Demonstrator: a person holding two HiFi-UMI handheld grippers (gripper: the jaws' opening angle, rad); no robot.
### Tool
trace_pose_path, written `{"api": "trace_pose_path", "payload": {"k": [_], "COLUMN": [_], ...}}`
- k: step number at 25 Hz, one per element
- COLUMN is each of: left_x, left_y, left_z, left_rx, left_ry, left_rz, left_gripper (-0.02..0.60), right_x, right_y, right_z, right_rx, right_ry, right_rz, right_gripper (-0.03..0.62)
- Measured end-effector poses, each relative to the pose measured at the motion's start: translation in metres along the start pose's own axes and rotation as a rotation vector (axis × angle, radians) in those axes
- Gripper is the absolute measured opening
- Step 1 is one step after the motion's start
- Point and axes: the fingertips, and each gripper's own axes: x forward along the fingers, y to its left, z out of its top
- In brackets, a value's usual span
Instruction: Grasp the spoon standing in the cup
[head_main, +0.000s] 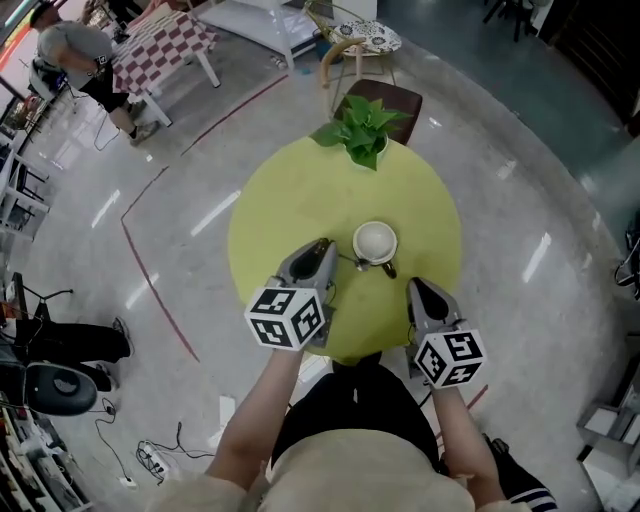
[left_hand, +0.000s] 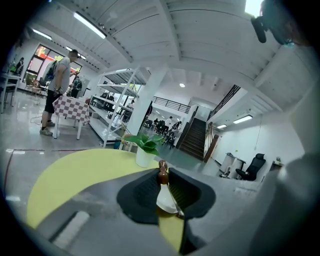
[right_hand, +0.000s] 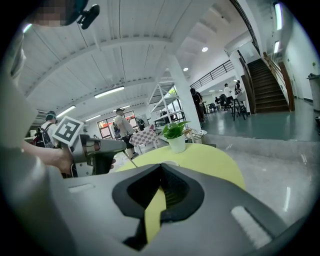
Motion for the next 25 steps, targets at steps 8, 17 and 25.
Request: {"api": "trace_pose_path", "payload": {"k": [8, 17, 25], "left_x": [-0.027, -0.055, -0.074], "left_y": [-0.001, -0.015, -0.024], "left_z": [-0.007, -0.021, -0.039], "left_rx": [0.013, 0.022, 0.051], "left_ry": [-0.003, 0.004, 0.019], "left_rz": [0.007, -0.003, -0.012], "left_gripper": [0.055, 0.055, 0.055], "right_x": [-0.013, -0.032, -0.047], "right_y": [0.014, 0.03, 0.044], "right_z": [-0.005, -0.004, -0.013], "right_rx": [-0.021, -0.051, -0.063], "right_ry": [-0.003, -0.022, -0.028], "right_rz": [0.003, -0.001, -0.003], "right_gripper": [0.0, 0.0, 0.0]}}
